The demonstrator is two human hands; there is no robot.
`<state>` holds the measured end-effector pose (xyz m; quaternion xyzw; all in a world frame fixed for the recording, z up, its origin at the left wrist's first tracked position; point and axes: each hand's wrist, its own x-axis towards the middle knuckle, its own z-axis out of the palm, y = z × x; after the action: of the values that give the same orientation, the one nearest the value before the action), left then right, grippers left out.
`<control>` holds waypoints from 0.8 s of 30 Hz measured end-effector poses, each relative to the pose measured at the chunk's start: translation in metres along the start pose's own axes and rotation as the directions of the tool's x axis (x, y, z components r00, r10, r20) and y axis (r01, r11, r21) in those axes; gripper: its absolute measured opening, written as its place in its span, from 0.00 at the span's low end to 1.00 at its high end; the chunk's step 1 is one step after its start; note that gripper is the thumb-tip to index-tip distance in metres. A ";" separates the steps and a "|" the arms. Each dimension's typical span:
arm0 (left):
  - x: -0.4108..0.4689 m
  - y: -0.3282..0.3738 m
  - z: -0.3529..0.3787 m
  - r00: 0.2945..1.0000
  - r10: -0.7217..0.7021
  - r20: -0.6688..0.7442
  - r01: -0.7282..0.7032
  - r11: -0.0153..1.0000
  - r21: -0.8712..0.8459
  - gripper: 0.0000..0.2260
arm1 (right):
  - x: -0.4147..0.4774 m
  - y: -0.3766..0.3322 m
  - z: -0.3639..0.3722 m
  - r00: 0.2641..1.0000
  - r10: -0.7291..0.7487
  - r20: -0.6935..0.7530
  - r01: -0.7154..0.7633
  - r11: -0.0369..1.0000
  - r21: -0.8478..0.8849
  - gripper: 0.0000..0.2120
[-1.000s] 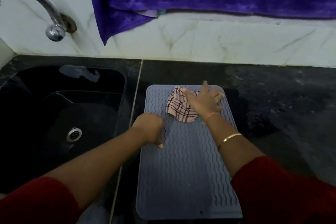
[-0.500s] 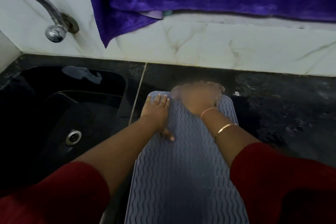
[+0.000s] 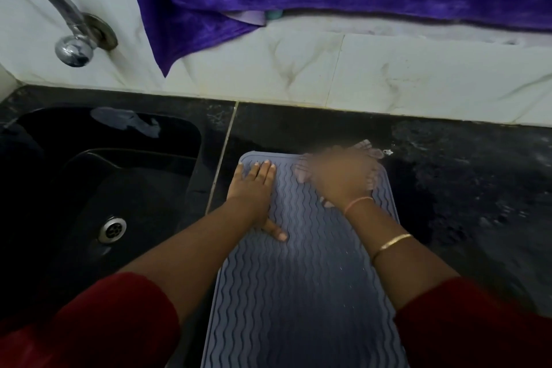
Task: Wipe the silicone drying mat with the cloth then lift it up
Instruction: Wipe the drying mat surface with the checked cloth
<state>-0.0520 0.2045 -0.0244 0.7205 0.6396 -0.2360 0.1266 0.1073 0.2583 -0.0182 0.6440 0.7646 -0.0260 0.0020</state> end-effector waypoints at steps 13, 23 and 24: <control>0.000 0.012 -0.019 0.998 -0.033 0.054 0.023 0.985 0.171 0.67 | -0.002 0.017 0.010 0.983 0.175 -0.058 -0.174 0.985 0.014 0.20; 0.000 0.021 -0.034 0.993 -0.050 0.110 0.005 0.927 0.376 0.64 | -0.062 -0.002 0.023 0.965 -0.244 -0.094 0.247 0.969 0.027 0.24; -0.001 0.021 -0.035 0.994 -0.046 0.101 0.004 0.922 0.386 0.63 | -0.083 -0.001 0.025 0.952 -0.282 -0.117 0.289 0.956 0.043 0.23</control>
<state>-0.0250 0.2175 0.0032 0.7092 0.5822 -0.3973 0.0141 0.1203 0.1751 -0.0405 0.5269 0.8475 -0.0132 -0.0628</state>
